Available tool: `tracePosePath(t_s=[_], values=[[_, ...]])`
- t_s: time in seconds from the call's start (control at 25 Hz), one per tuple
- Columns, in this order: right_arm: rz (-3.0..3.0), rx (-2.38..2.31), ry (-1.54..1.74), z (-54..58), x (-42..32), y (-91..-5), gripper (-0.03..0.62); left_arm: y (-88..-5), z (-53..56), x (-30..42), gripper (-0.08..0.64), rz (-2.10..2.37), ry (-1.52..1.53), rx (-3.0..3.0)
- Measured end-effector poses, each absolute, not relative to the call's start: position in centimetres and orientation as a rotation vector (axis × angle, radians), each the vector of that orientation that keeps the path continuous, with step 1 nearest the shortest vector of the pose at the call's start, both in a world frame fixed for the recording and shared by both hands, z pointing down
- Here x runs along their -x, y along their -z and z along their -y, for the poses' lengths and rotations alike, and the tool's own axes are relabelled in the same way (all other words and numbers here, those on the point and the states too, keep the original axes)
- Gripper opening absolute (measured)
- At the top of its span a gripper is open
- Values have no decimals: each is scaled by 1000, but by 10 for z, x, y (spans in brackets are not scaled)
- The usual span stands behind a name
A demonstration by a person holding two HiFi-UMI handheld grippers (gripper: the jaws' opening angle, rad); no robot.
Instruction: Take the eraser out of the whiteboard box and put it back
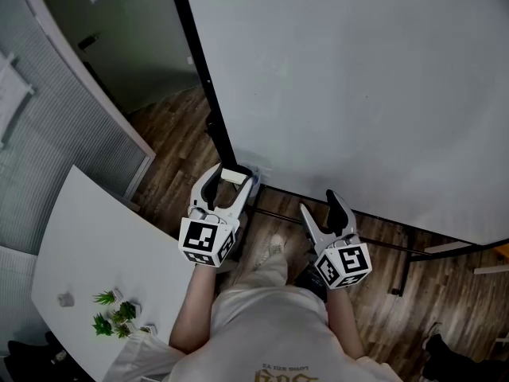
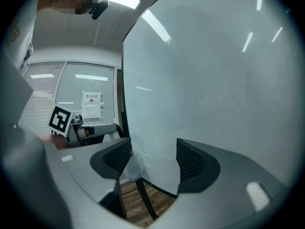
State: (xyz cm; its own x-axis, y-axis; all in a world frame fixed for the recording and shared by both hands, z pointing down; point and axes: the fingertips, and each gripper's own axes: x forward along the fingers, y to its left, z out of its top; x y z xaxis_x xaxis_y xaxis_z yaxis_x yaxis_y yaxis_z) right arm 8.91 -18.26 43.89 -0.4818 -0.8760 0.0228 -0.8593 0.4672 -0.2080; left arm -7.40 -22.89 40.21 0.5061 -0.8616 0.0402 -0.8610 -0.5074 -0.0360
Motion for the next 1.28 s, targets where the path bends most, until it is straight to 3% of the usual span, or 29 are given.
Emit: tracePosePath(t_s=[1.28], values=[[-2630,1542,349,191,-82,-451,291,-440,235,74,258,-1566,183,2795]])
